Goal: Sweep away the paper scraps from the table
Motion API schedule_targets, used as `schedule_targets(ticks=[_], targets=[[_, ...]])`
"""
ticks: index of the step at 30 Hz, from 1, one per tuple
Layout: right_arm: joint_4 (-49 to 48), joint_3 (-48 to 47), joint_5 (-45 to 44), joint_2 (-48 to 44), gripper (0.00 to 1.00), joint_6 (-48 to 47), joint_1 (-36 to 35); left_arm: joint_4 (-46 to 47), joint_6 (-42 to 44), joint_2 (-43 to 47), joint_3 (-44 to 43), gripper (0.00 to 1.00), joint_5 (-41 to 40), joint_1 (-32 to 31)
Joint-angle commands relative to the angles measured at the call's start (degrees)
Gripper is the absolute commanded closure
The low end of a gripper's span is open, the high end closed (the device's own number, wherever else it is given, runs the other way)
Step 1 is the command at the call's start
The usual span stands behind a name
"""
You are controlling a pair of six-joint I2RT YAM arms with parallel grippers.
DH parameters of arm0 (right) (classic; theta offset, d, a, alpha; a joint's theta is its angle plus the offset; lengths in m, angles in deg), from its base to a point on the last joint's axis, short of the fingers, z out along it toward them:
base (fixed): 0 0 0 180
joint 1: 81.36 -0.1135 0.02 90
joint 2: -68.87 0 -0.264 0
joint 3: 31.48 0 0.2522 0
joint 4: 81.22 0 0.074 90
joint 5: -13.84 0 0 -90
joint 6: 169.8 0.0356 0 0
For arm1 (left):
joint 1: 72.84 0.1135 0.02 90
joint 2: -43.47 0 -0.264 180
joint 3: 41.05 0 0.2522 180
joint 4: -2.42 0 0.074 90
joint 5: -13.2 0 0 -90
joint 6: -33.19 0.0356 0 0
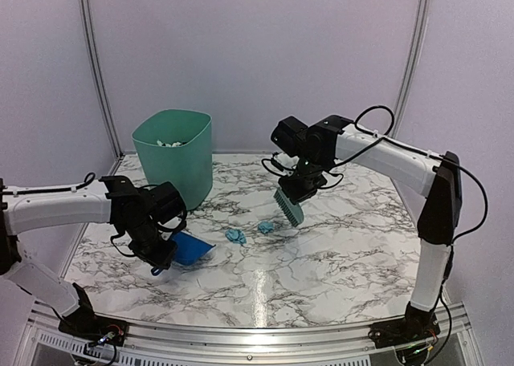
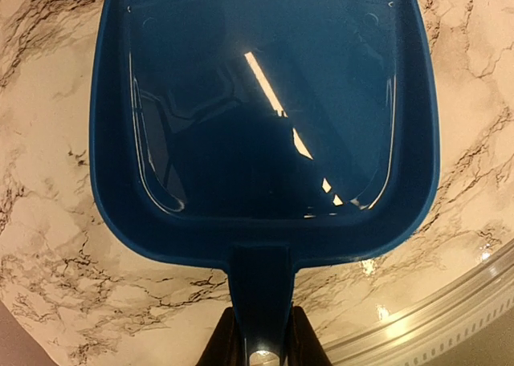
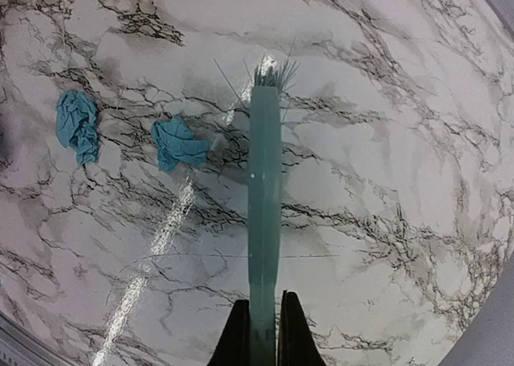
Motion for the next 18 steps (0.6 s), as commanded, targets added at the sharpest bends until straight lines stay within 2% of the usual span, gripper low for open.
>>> schedule_targets(ticks=[1, 18], targets=[[-0.7, -0.5, 4.2, 1.9, 1.0, -1.4, -0.4, 0.4, 3.5, -5.5, -4.2, 1.0, 0.4, -1.0], [-3.8, -4.7, 12.4, 9.9, 1.0, -3.4, -1.9, 0.5, 13.4, -22.9, -14.5, 1.0, 0.7, -2.4]])
